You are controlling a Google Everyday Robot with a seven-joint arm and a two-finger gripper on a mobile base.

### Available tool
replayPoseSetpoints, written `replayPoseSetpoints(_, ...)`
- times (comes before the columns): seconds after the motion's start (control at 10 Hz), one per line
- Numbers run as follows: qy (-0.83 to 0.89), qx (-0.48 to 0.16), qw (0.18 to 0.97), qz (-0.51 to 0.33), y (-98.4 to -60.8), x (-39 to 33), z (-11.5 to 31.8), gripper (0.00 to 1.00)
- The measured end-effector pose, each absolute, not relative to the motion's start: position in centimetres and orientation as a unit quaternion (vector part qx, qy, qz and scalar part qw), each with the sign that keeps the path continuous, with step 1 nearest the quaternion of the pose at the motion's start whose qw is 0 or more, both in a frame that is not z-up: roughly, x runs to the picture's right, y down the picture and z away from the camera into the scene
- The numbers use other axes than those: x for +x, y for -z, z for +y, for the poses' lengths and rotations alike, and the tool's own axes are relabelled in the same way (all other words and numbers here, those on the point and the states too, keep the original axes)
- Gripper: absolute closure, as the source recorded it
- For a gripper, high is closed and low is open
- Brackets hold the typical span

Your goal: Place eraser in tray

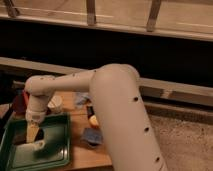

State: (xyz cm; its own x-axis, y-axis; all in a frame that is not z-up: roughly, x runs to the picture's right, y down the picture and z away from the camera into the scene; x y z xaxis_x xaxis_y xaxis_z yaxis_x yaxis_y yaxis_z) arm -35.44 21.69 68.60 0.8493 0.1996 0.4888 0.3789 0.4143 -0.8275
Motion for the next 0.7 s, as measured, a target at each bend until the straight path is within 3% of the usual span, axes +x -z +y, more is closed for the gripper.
replayPoseSetpoints(0.3, 0.043, -0.535, 0.794, -0.285, -70.1, -36.0, 24.0, 0.55)
replayPoseSetpoints(0.7, 0.021, -0.522, 0.806, -0.28, -72.8, -34.1, 23.2, 0.21)
